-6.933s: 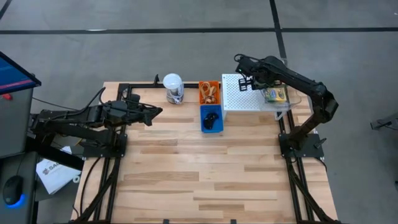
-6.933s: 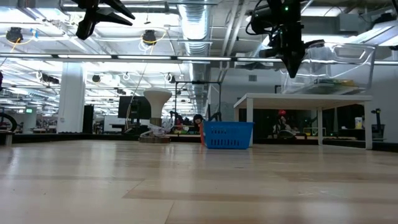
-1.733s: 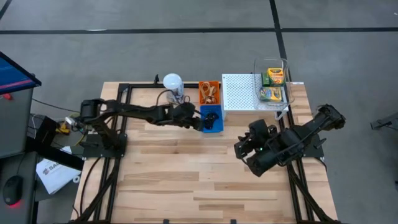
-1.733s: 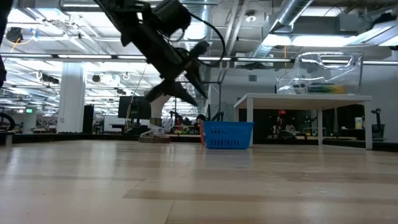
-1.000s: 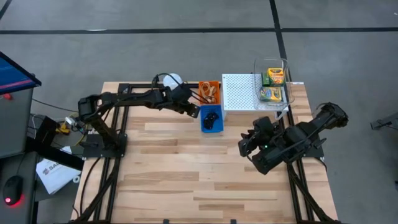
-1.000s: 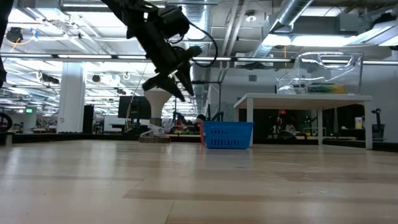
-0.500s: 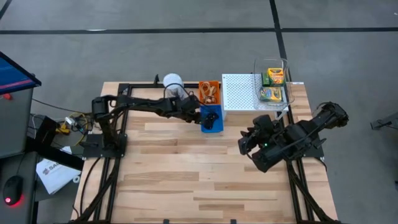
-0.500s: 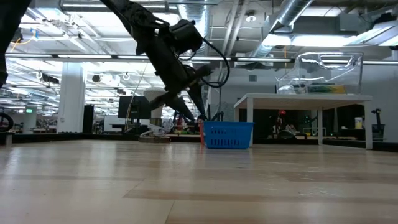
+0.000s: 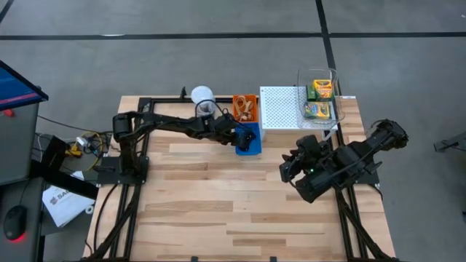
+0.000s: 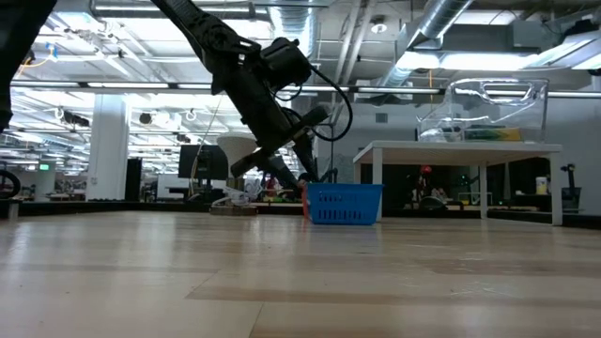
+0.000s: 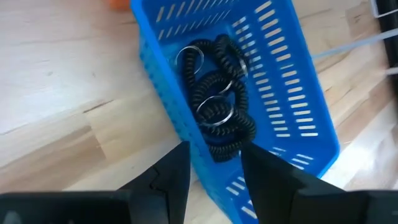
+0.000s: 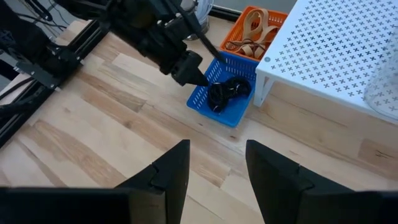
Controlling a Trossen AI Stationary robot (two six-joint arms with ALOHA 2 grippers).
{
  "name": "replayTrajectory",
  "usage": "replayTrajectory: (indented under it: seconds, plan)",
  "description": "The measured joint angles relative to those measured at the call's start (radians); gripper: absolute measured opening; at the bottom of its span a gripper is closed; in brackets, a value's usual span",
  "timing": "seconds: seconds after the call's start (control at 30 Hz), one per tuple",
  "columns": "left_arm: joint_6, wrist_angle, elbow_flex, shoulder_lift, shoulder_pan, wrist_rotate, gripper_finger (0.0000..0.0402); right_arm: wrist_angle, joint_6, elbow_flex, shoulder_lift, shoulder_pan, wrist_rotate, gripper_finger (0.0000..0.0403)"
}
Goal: Pick & Place Office Desk Supplies
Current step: Put the blue basket on the shelf
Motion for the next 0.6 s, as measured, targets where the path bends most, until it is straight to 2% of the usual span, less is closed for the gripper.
replayTrajectory:
  seconds: [0.1,0.2,0.43,0.6]
  plan:
    - [0.0,0.002,0.0,0.0,0.0,-0.008,0.0131,-0.002,0.0,0.0,0.0,0.0,0.0,0.0153]
    - [-0.001,-0.002,0.0,0.0,0.001,-0.009,0.0109,-0.002,0.0,0.0,0.0,0.002,0.0,0.0153]
    - [0.027,0.012,-0.028,-0.001,0.004,-0.017,0.0012,0.005,0.001,0.0,0.0,0.007,0.001,0.0153]
    - [0.032,0.019,-0.046,-0.003,0.004,-0.008,0.0006,0.01,0.003,0.0,0.0,0.007,0.004,0.0153]
